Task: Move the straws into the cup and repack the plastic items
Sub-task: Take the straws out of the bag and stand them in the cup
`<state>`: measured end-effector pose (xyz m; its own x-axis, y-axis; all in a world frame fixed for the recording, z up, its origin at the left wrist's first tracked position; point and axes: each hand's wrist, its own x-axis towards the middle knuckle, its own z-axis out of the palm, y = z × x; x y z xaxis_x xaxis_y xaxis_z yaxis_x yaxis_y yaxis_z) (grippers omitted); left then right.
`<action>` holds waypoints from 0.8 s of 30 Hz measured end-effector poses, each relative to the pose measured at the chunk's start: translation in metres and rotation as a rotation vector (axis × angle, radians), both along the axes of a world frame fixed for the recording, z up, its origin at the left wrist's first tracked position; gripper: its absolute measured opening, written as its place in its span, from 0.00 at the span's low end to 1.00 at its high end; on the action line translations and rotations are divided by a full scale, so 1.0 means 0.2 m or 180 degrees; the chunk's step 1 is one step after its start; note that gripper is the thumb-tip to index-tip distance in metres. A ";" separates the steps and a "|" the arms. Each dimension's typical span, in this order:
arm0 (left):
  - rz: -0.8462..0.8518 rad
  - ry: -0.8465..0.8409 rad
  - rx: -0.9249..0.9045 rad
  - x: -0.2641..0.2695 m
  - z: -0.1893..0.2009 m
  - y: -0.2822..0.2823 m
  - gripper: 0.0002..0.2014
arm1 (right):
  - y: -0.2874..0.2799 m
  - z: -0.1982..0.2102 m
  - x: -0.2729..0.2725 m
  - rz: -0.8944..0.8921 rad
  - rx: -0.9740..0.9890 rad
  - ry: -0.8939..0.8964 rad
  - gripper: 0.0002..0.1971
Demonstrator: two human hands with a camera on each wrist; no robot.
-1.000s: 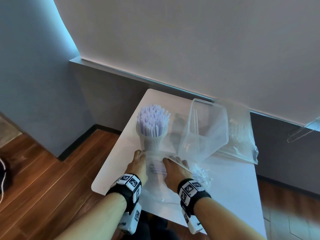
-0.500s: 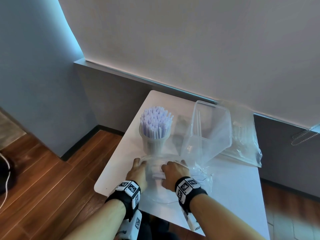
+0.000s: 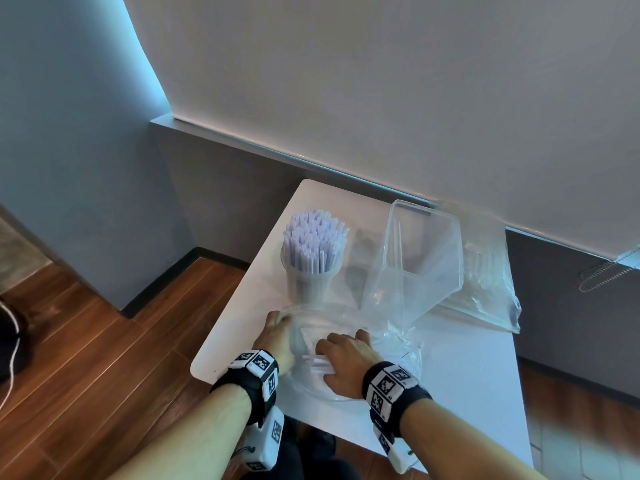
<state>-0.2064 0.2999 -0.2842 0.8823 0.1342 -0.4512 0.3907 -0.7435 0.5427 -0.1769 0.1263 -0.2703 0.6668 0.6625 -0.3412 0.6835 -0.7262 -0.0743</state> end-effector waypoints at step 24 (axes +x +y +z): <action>0.0054 -0.0357 -0.0233 -0.06 -0.01 0.03 0.41 | -0.03 0.29 -0.10 -0.2245 0.3766 0.0952 0.10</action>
